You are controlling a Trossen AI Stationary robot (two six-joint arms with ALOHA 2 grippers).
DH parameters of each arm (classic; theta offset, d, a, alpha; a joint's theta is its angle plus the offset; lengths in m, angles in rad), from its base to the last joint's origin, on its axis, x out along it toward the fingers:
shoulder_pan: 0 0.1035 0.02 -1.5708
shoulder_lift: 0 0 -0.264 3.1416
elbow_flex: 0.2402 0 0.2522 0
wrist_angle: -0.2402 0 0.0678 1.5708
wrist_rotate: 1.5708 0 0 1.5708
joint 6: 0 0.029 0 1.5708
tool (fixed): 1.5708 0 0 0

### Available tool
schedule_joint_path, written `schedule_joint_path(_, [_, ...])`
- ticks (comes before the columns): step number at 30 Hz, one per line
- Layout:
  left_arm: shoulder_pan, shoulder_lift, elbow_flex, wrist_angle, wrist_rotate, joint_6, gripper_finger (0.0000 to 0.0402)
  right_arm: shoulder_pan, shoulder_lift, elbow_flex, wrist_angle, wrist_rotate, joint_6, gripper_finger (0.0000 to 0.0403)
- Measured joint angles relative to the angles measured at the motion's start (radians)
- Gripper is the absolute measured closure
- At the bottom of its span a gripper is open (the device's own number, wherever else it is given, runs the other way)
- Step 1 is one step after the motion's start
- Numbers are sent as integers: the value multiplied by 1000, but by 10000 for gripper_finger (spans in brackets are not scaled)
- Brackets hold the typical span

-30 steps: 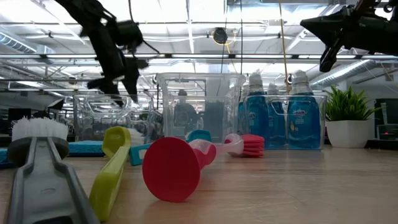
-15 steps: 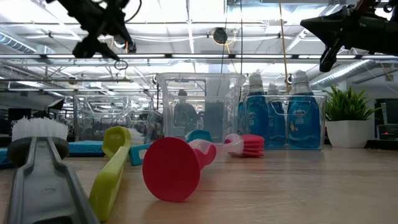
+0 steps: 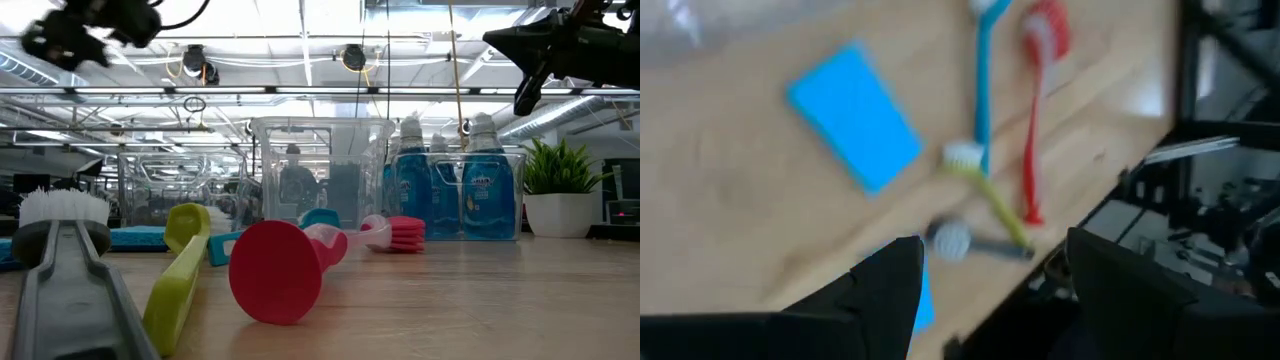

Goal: Pick & Place Kitchen Sink Supplies
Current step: Put the blue sponge wipe into the left transparent bin

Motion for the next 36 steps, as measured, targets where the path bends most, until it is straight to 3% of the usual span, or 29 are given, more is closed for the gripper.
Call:
schedule_joint_path(14, [-317, 99, 0, -296, -11, -568, 153, 0, 0, 0, -2, 0, 2, 403])
schedule_joint_path(23, [-471, 227, 0, -235, 51, -796, 153, 0, 0, 0, -4, 0, 3, 403])
schedule_joint_path(36, [-629, 447, 0, 30, 70, -1034, 153, 0, 0, 0, -4, 0, 3, 403])
